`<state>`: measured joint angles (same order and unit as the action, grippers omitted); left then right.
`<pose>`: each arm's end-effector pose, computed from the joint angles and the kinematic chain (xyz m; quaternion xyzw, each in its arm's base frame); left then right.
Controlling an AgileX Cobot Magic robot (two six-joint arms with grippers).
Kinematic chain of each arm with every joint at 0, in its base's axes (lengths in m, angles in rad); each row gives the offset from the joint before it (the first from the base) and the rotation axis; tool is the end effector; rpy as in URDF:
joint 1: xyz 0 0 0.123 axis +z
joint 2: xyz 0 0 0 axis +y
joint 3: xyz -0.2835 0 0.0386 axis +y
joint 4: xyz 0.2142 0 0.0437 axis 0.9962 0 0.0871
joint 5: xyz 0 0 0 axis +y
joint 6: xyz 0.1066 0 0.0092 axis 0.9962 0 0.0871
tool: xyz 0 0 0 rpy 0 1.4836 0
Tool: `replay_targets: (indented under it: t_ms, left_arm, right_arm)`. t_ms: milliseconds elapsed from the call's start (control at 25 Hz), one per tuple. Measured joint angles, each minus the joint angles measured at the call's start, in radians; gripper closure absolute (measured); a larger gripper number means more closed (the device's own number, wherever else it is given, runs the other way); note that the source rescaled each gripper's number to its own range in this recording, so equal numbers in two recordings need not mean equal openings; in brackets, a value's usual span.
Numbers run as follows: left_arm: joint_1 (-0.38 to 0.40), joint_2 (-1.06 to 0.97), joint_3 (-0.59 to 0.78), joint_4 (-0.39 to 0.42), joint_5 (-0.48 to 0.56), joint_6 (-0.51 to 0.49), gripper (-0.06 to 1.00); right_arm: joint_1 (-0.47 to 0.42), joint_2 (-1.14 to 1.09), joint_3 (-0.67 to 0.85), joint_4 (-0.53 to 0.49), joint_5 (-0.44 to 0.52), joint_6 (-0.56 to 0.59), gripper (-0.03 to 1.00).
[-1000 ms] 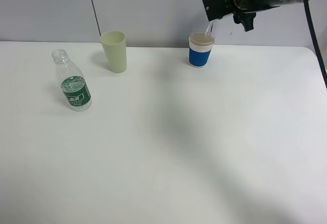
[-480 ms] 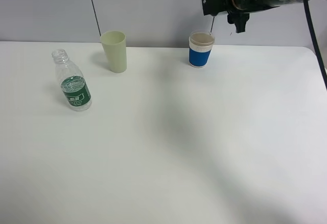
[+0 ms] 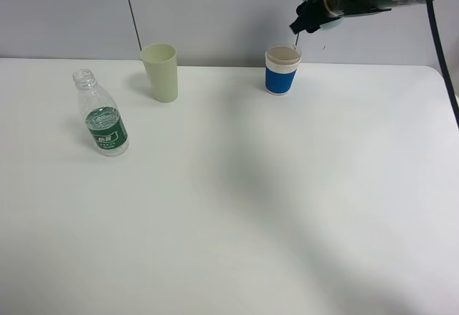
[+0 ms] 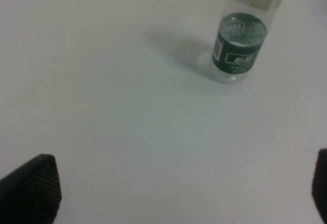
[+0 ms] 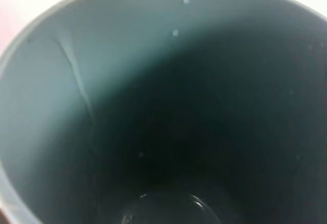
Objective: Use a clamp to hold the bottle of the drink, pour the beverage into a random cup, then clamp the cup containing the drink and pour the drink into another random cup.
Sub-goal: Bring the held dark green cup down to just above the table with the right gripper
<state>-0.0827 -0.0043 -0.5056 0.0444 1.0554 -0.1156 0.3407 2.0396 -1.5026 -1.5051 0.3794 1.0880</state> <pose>-0.0218 0.0060 0.2557 -0.0149 0.8489 -0.0302 0.5275 0.4442 0.1154 0.2409 -0.2172 0.8159 -0.1788 0.5051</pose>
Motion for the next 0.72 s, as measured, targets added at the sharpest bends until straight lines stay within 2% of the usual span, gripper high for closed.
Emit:
replay_targets:
  t_ms: [120, 400, 560, 720]
  left_arm:
    - [0.0, 0.0, 0.0, 0.0, 0.0, 0.0, -0.05]
    - [0.0, 0.0, 0.0, 0.0, 0.0, 0.0, -0.05]
    - [0.0, 0.0, 0.0, 0.0, 0.0, 0.0, -0.05]
    - [0.0, 0.0, 0.0, 0.0, 0.0, 0.0, -0.05]
  right_arm:
    - [0.026, -0.012, 0.0, 0.051, -0.013, 0.077, 0.97]
    - [0.104, -0.102, -0.004, 0.114, -0.026, 0.08, 0.97]
    - [0.147, -0.134, -0.004, 0.204, -0.064, -0.025, 0.97]
    - [0.19, -0.141, -0.004, 0.389, -0.128, -0.258, 0.97]
